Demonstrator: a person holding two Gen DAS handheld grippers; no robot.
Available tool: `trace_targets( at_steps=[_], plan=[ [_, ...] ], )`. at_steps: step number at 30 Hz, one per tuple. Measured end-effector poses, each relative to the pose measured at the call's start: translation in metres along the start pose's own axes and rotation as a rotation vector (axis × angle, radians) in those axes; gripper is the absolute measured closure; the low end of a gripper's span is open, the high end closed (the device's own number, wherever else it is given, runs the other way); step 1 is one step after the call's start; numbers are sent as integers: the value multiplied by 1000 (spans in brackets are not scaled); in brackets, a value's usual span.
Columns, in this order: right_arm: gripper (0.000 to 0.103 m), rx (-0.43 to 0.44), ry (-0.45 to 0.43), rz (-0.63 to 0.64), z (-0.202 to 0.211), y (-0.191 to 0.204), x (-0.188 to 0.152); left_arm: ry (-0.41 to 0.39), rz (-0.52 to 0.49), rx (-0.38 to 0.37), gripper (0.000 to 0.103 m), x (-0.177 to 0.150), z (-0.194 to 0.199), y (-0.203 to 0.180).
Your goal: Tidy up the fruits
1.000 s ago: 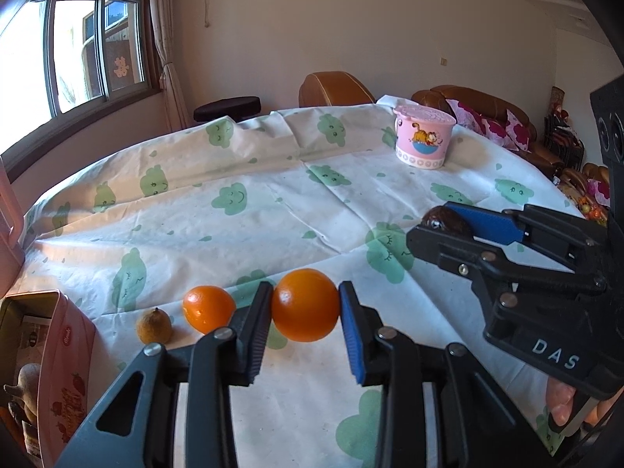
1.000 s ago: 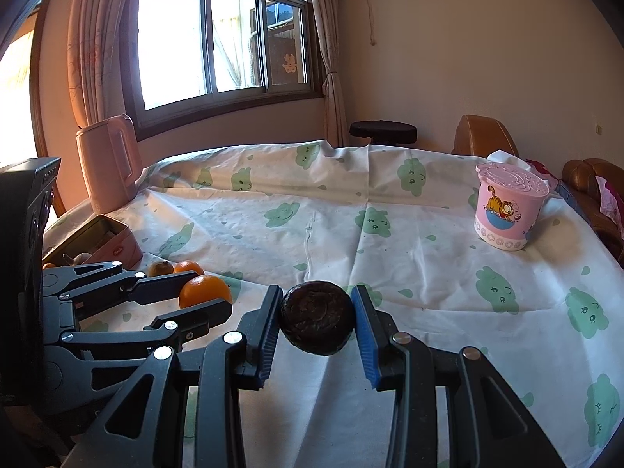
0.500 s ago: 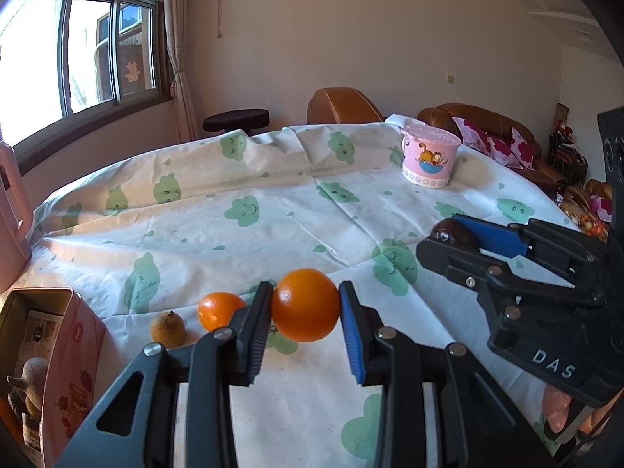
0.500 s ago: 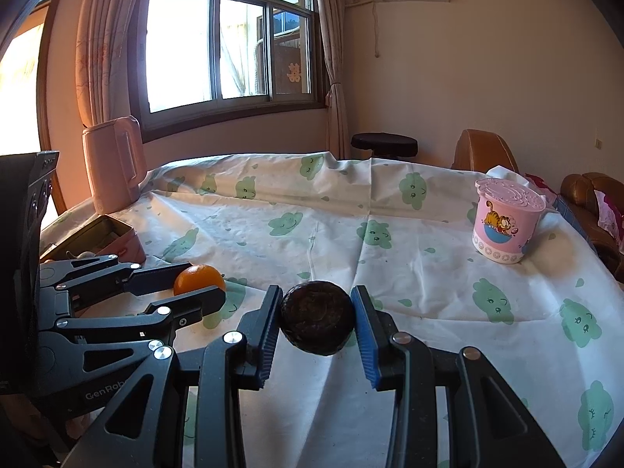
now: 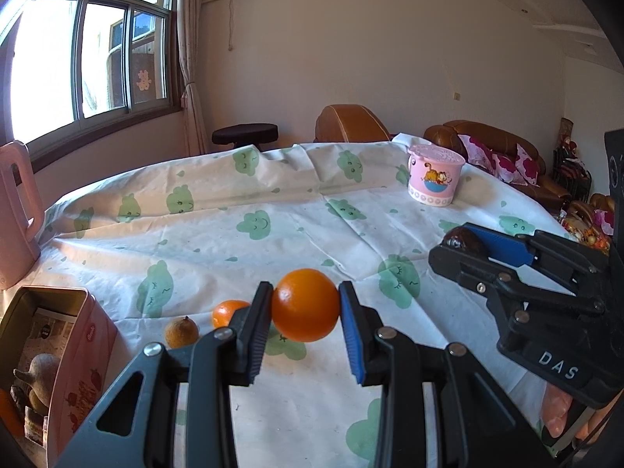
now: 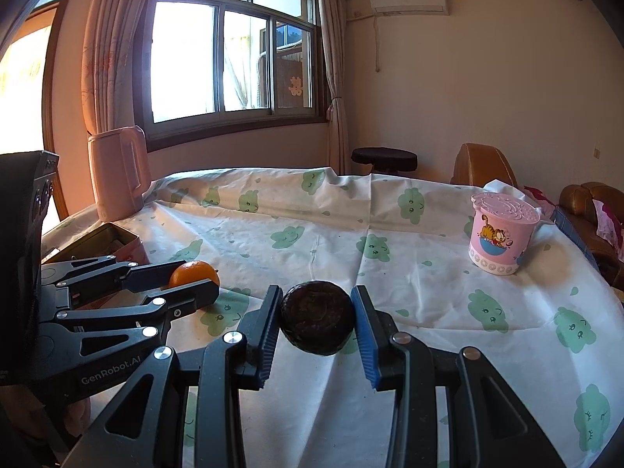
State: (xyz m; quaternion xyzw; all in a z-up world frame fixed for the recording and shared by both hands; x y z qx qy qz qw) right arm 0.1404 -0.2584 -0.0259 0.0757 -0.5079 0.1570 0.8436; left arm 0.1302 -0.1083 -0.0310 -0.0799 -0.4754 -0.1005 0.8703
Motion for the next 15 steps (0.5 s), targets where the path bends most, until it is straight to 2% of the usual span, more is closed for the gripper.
trace_targets(
  at_steps=[15],
  plan=[
    [65, -23, -49, 47, 10, 9, 0, -92, 10, 28, 67, 1, 17, 3]
  ],
)
Point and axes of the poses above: each gripper's, at about its wrist camera, not at the fingertips, and z roughly against the way its jaws point, y to its left, x to its top, the point moved 1 cm from there along -z, roughly the way its jaws point, and after that the axes turned 3 degrees about -x, right-handed, at the moved point
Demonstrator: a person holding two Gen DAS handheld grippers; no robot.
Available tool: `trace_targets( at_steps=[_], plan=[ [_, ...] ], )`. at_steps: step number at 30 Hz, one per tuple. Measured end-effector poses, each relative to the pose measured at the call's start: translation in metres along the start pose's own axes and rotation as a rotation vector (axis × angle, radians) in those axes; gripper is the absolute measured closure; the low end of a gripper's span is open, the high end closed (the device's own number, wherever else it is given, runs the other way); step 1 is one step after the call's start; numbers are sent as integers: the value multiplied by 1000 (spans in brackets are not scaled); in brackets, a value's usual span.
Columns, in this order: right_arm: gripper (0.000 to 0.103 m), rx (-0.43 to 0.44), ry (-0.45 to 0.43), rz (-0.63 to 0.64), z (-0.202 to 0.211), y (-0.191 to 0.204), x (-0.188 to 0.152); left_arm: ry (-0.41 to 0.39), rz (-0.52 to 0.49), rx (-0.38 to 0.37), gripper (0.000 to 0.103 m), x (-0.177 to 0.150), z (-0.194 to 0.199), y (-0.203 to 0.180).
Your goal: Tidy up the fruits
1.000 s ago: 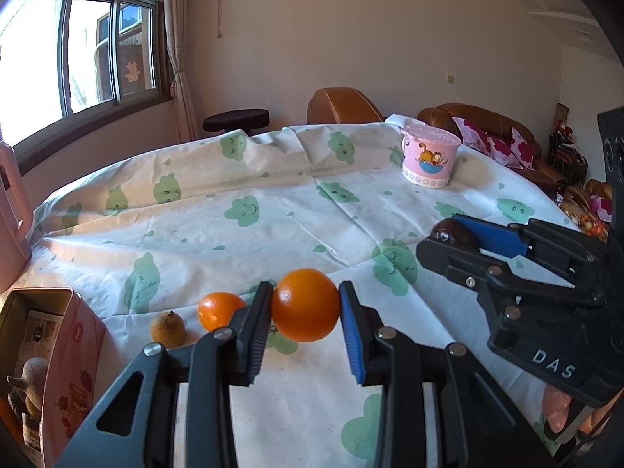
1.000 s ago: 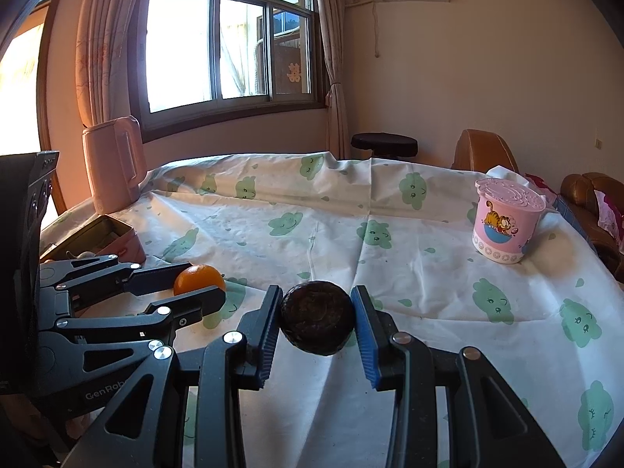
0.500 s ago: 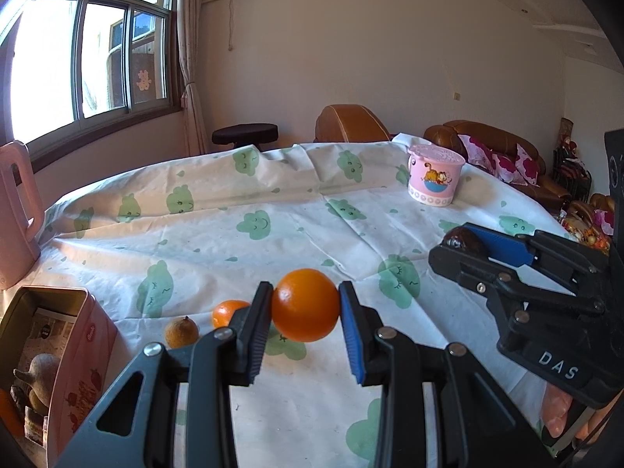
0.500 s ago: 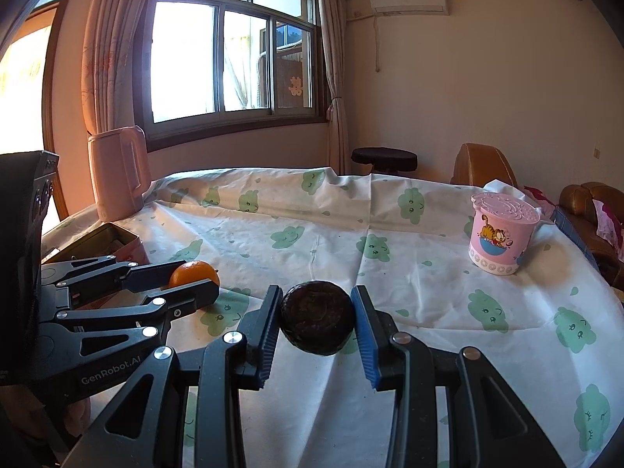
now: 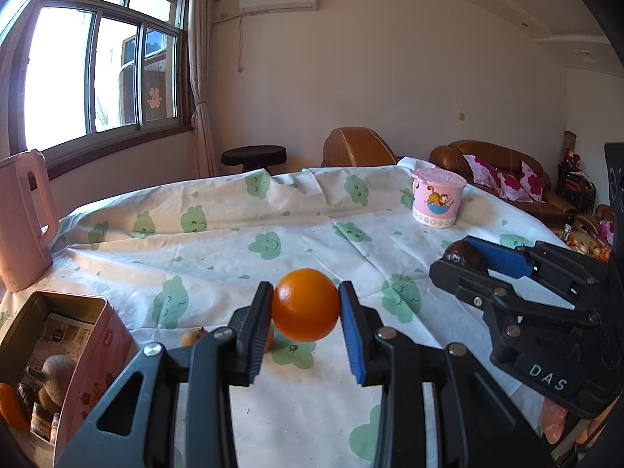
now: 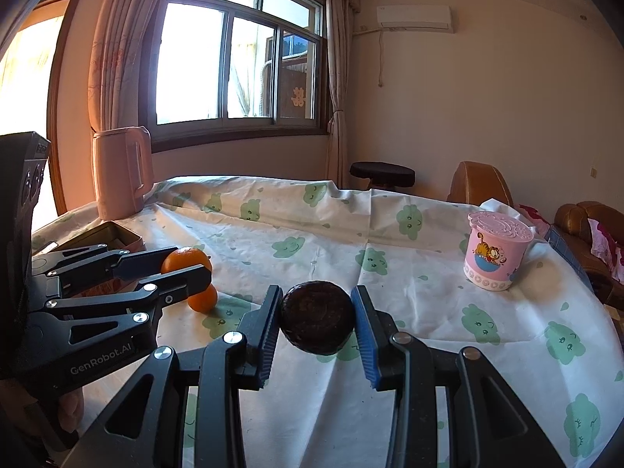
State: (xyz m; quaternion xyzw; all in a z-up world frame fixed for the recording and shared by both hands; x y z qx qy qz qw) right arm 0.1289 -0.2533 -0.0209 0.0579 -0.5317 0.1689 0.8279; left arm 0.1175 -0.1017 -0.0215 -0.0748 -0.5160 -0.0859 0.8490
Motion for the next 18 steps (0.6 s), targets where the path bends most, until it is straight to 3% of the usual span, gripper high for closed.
trace_targets(
  at_steps=[7, 18],
  plan=[
    [65, 27, 10, -6, 8, 4, 4, 3, -5, -7, 67, -4, 9, 1],
    [65, 150, -42, 7, 33, 38, 54, -37, 2, 34, 67, 2, 49, 31]
  ],
)
Point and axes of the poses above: each gripper's, at about its wrist camera, not at the fingertips, and z roughly against the way its jaws point, y to its left, x to its top, the point moved 1 cm from there along -z, roughly the way its jaws point, and after that the axes turned 3 degrees about -x, right-handed, at the moved point
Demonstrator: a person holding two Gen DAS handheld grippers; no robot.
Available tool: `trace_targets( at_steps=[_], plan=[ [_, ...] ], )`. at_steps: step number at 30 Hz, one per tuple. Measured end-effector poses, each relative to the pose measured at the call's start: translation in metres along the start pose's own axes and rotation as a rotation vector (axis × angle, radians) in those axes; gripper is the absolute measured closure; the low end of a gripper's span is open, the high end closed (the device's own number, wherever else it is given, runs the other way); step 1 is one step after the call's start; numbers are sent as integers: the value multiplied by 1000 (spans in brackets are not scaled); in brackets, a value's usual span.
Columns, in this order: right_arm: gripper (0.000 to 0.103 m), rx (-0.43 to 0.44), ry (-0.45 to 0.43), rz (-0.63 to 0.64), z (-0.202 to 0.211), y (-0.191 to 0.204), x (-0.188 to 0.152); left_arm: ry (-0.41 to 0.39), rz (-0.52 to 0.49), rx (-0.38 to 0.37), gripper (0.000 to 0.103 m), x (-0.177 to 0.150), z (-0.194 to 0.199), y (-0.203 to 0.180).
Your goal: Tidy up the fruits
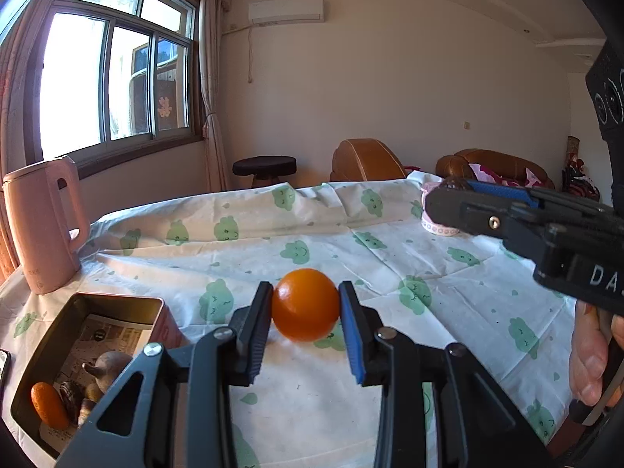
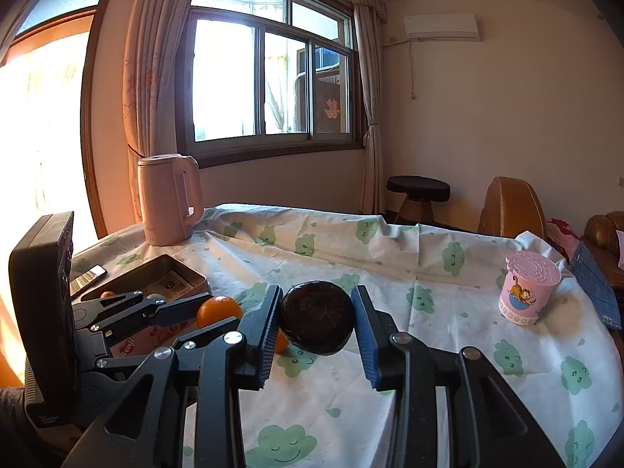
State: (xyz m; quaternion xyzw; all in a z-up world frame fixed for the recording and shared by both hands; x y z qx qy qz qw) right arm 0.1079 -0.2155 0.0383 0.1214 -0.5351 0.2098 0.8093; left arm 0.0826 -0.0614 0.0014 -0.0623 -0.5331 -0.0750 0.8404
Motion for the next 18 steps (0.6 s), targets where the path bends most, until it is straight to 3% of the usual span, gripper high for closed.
trace_targets(
  at_steps=[18],
  plan=[
    [65, 159, -2, 96, -34, 89, 65, -19, 56, 160, 67, 11, 45, 100]
  ],
)
Point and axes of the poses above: each gripper's, at about its wrist camera, not at the fingertips, and z roughly against the way its jaws point, y to its left, x to its top, the point moved 1 cm from there along -z, roughly the way its jaws point, and after that the axes turned 3 degrees about -x, right-handed, at the moved point
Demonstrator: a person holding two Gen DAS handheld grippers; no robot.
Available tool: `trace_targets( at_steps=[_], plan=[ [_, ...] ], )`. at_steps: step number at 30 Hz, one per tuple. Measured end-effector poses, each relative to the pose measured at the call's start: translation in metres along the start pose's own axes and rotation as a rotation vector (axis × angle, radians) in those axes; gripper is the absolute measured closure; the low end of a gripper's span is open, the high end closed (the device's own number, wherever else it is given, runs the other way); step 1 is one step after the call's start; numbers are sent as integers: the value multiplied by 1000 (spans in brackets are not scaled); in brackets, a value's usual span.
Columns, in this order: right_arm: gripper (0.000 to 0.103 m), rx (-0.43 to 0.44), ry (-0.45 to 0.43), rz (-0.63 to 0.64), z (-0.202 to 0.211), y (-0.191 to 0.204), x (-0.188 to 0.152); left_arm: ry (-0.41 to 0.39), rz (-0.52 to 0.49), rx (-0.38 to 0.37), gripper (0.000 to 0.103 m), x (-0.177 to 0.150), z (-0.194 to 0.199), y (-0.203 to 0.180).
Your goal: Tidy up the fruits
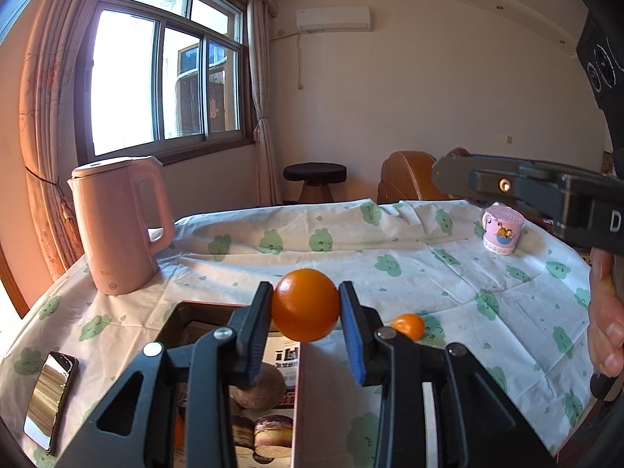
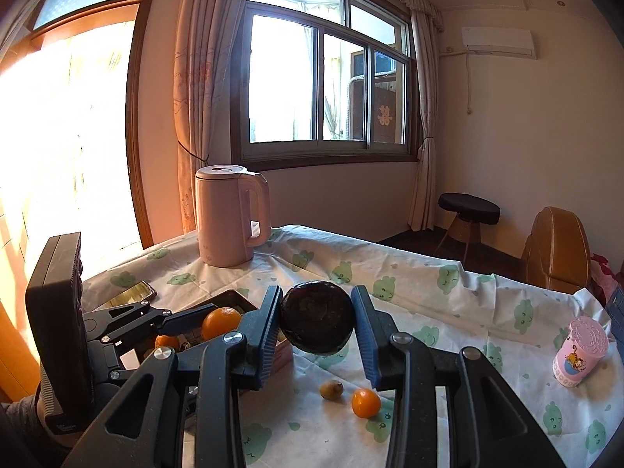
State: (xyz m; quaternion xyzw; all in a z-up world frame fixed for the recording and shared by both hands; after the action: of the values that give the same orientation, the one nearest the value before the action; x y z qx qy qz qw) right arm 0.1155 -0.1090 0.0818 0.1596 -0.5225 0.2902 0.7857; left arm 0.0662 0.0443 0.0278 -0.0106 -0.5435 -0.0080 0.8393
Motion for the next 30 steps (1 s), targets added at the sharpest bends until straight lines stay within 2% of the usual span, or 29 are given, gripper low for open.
trace_targets(
  at_steps=[12, 23, 30],
  plan=[
    [65, 54, 68, 33, -56, 35, 1, 44, 50, 105, 67, -6, -11, 63],
    [65, 65, 157, 13, -118, 53, -31, 129, 42, 162, 67, -25, -42, 87],
    [65, 76, 195, 0, -139, 56, -44, 166, 35, 179, 67, -33, -50, 95]
  ],
)
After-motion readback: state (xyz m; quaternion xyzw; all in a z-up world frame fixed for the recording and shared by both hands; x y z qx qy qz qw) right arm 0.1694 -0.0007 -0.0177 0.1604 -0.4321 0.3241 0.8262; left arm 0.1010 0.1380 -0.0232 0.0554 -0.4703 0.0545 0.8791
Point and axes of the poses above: each gripper's, at about its wrist camera, not at the fingertips, and z roughly against the way its jaws point, y to its left, x to its top, the point moved 1 cm from there along -z, roughly the way its jaws point, and after that the axes turned 3 degrees about -x, right-handed, at the moved point
